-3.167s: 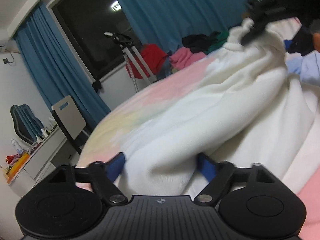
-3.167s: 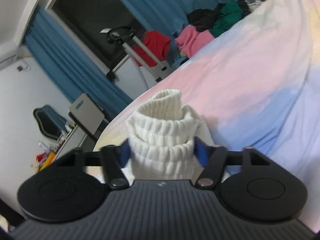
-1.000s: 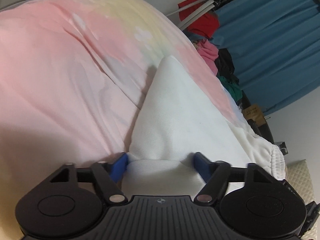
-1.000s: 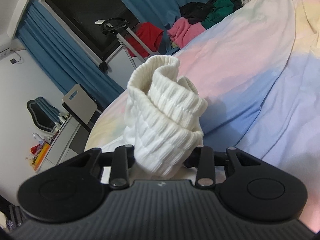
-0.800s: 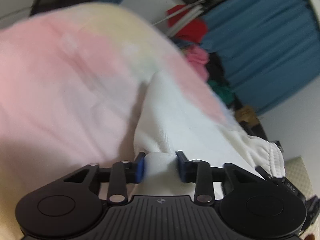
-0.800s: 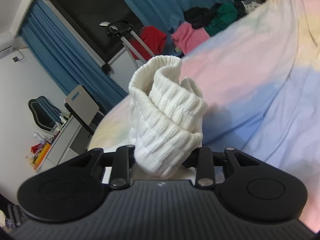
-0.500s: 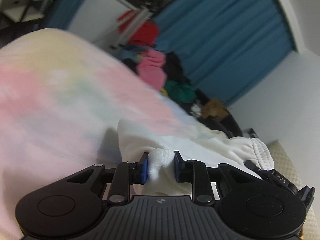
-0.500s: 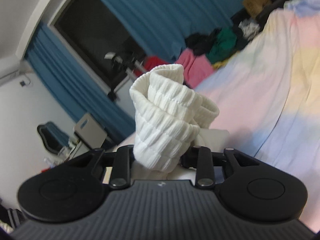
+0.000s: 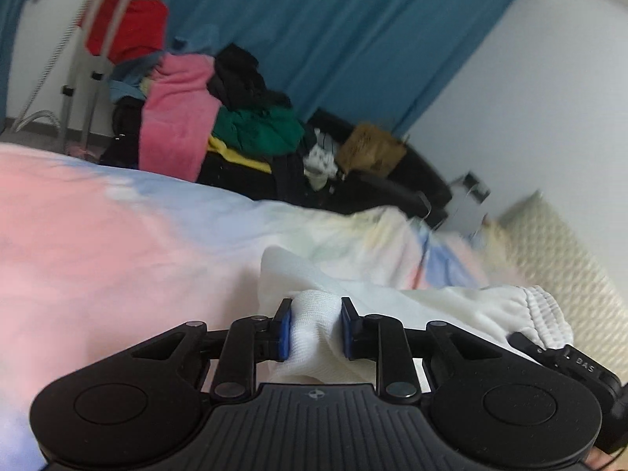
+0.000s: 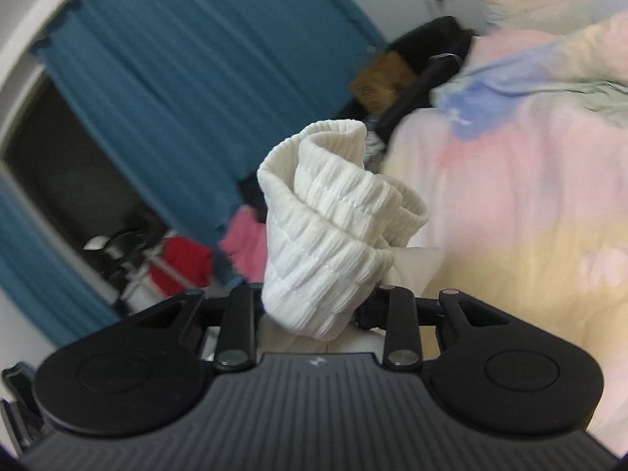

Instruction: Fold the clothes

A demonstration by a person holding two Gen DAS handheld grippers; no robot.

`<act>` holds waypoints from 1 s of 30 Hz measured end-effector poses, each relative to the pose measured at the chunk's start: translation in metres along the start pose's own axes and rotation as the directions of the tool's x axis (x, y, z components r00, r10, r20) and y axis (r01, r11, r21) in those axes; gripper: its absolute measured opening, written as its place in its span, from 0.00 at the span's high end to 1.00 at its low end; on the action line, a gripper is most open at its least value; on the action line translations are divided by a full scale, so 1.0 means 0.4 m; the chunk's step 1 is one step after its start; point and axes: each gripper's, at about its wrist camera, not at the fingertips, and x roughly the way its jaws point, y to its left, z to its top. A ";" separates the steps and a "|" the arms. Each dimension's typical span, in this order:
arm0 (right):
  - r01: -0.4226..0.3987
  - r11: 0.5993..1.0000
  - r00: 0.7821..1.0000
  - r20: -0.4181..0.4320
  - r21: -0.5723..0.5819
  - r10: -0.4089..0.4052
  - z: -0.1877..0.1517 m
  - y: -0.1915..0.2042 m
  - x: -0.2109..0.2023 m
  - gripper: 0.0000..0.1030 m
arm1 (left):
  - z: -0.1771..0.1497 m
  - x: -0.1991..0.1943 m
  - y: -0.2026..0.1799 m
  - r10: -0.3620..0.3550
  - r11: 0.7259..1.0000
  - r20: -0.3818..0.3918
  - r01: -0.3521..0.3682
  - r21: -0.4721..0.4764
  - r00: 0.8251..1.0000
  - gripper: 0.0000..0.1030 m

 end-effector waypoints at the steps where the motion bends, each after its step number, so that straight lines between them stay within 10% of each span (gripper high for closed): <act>1: 0.016 1.000 1.000 -0.002 0.016 -0.016 -0.002 -0.030 0.021 0.67 | -0.007 0.043 -0.001 0.004 1.000 -0.010 -0.004 0.022 1.000 0.76; 15: 0.157 0.947 0.988 -0.032 0.281 -0.154 -0.363 -0.350 0.038 0.56 | -0.325 0.183 0.223 0.000 0.982 -0.072 0.014 0.189 0.997 0.64; 22: 0.261 0.932 0.958 -0.187 0.253 -0.217 -0.279 -0.289 -0.020 0.52 | -0.290 0.035 0.121 0.044 0.960 -0.029 -0.034 0.278 0.999 0.44; 30: 0.275 0.961 0.956 -0.100 -0.007 -0.274 -0.208 -0.110 -0.242 0.52 | -0.268 -0.277 -0.057 -0.022 0.921 0.077 -0.010 0.389 0.997 0.05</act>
